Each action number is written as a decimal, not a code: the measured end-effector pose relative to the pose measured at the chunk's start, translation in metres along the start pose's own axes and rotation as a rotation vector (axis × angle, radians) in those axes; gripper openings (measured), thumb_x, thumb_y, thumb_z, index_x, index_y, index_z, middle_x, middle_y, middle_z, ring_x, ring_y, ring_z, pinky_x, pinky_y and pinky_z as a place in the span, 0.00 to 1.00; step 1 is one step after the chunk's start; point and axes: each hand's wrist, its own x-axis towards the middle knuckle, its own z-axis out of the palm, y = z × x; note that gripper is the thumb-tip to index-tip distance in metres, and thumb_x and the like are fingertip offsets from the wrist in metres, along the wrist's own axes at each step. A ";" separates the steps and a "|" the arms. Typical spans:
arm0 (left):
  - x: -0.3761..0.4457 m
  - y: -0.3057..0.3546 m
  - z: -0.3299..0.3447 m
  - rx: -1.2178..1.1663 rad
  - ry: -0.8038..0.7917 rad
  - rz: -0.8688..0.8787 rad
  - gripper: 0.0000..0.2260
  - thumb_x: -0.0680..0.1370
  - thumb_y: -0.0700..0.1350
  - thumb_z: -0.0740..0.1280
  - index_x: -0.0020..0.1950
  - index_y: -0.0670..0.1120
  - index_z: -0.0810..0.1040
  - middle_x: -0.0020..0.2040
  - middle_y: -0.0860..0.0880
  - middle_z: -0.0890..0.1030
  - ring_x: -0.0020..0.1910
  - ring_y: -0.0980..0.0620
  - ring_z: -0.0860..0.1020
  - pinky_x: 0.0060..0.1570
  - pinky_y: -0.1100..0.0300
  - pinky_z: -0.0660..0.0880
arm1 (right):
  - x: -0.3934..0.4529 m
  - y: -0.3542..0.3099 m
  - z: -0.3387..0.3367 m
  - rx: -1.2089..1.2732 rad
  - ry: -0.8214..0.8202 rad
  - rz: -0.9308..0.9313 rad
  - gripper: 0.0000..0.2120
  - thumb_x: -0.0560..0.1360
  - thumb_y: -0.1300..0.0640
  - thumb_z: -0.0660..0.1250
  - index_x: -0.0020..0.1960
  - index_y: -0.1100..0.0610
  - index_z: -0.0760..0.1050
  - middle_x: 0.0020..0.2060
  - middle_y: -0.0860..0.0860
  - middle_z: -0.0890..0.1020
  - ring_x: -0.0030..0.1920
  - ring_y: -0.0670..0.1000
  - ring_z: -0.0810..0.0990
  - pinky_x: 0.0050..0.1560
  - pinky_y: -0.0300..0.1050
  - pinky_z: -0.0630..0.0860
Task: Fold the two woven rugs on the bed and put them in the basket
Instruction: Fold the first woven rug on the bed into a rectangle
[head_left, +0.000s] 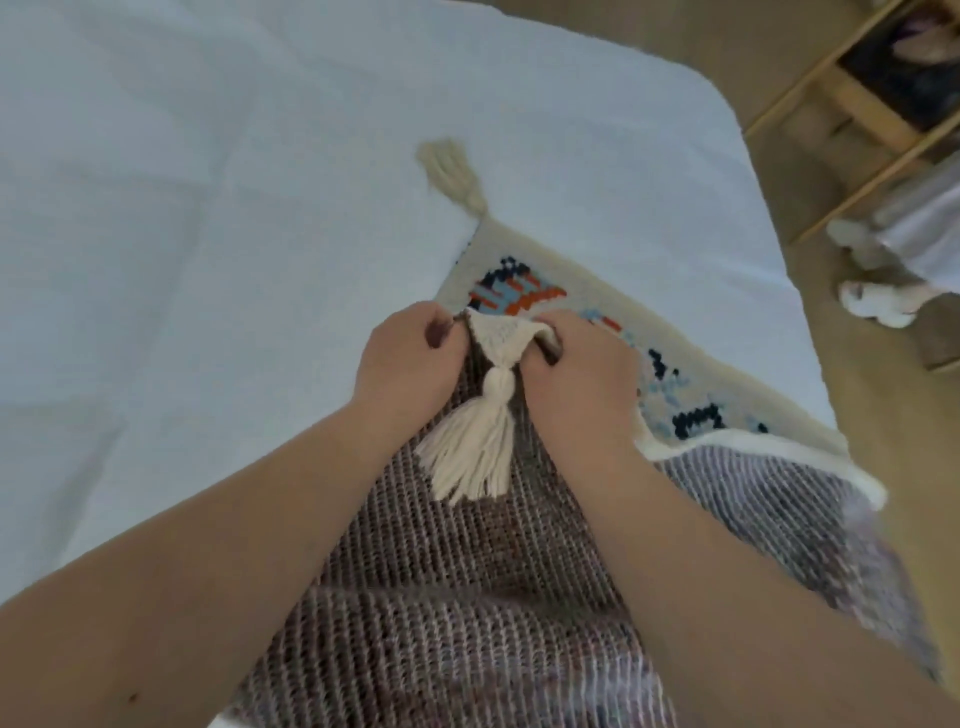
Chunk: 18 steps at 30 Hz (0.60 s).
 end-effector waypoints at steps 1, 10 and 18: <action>0.005 -0.003 0.007 -0.019 -0.010 -0.021 0.09 0.79 0.50 0.65 0.41 0.49 0.76 0.38 0.52 0.78 0.38 0.55 0.75 0.35 0.61 0.68 | 0.009 0.003 0.006 -0.003 -0.003 -0.015 0.07 0.76 0.53 0.63 0.42 0.51 0.78 0.35 0.47 0.80 0.39 0.53 0.77 0.45 0.53 0.73; 0.083 0.021 0.029 -0.176 0.169 0.008 0.07 0.78 0.50 0.70 0.40 0.54 0.77 0.35 0.54 0.79 0.34 0.58 0.76 0.33 0.66 0.67 | 0.108 0.027 0.026 0.032 -0.038 -0.023 0.19 0.78 0.57 0.60 0.31 0.53 0.57 0.27 0.49 0.65 0.30 0.53 0.65 0.37 0.47 0.59; 0.119 -0.008 0.052 -0.062 0.090 -0.143 0.06 0.76 0.51 0.70 0.40 0.51 0.79 0.40 0.51 0.81 0.44 0.49 0.81 0.48 0.55 0.76 | 0.164 0.039 0.065 -0.087 -0.262 0.054 0.14 0.79 0.43 0.61 0.44 0.50 0.79 0.37 0.43 0.76 0.45 0.52 0.76 0.59 0.53 0.71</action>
